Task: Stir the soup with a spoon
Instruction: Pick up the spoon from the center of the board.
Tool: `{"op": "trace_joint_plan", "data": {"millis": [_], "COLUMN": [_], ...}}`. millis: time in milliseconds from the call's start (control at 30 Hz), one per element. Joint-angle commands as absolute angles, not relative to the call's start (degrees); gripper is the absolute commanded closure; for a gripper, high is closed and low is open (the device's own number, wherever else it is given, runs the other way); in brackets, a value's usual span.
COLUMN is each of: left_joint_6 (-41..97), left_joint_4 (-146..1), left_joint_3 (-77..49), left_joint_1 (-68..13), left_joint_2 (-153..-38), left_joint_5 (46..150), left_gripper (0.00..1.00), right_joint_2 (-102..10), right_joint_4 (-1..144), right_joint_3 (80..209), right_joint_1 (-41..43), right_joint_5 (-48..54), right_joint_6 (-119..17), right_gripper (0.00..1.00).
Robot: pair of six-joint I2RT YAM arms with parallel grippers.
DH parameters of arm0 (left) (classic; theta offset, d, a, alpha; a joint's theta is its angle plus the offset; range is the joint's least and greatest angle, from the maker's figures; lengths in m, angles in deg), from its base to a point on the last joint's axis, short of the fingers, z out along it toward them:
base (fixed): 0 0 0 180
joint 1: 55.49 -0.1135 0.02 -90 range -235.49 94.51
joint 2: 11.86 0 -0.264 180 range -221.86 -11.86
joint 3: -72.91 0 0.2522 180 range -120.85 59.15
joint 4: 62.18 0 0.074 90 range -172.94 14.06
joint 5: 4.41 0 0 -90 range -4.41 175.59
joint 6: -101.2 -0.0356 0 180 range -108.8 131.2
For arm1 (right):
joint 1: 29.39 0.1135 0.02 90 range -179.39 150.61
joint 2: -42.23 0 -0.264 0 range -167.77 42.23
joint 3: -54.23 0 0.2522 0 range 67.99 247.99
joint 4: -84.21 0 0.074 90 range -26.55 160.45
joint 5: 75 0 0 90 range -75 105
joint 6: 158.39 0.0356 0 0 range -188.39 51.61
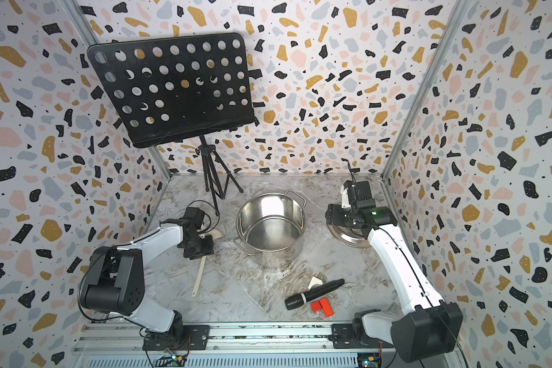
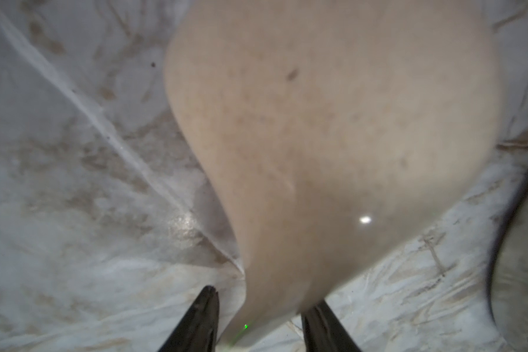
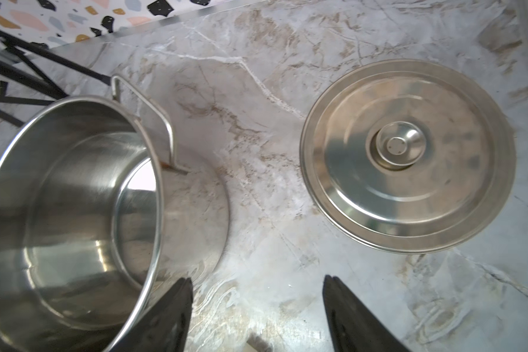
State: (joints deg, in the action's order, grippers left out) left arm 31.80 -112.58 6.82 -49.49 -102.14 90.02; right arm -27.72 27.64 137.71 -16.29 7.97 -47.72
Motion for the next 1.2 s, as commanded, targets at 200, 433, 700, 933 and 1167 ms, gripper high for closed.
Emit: {"op": "trace_joint_plan", "data": {"millis": [200, 433, 700, 933, 1167], "left_joint_6": [31.6, 32.3, 34.0, 39.8, 60.4], "left_joint_4": [-113.5, -114.6, -118.6, -124.1, -114.8], "left_joint_3": [6.5, 8.1, 8.2, 0.3, -8.0], "left_joint_1": [-51.2, -53.5, -56.5, -58.9, -55.9], "left_joint_2": [-99.8, -95.0, -85.9, -75.7, -75.2], "left_joint_5": [90.6, 88.7, 86.3, 90.6, 112.9], "left_gripper": [0.77, 0.97, 1.0, 1.0, 1.0], "right_joint_2": [-22.3, -19.4, -16.3, -13.8, -13.9], "right_joint_4": [29.9, 31.8, 36.8, 46.2, 58.4], "right_joint_3": [132.3, 132.0, 132.3, 130.2, 128.3], "right_joint_1": [-14.1, -12.9, -11.4, -5.7, 2.2], "right_joint_5": [3.8, 0.5, -7.3, -12.9, -16.4], "right_joint_6": [-48.5, -52.2, -57.3, -68.8, -87.9], "right_gripper": [0.31, 0.32, 0.33, 0.36, 0.42]}}
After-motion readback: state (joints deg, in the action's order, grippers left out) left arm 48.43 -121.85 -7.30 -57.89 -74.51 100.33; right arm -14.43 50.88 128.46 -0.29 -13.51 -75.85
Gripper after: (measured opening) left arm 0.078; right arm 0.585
